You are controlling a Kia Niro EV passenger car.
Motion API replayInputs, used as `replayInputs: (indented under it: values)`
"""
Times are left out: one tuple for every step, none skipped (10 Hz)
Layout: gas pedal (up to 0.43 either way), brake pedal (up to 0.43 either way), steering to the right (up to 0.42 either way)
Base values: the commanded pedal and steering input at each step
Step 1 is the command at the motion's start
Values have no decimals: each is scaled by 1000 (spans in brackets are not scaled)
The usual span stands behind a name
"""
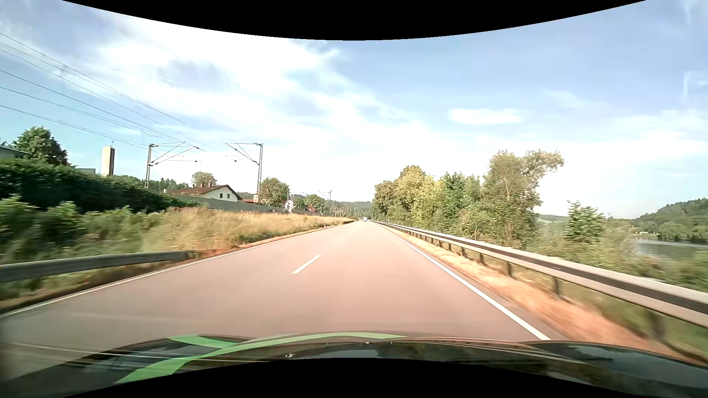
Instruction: Follow the waypoints while adhering to traffic rules and regulations
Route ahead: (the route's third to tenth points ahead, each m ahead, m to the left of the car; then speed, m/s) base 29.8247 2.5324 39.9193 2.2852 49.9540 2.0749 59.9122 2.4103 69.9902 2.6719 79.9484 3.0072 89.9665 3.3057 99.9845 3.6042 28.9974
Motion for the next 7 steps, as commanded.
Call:
replayInputs:
  values:
    - [248, 0, -4]
    - [240, 0, -4]
    - [240, 0, -3]
    - [248, 0, -3]
    - [260, 0, -3]
    - [268, 0, -3]
    - [287, 0, -3]
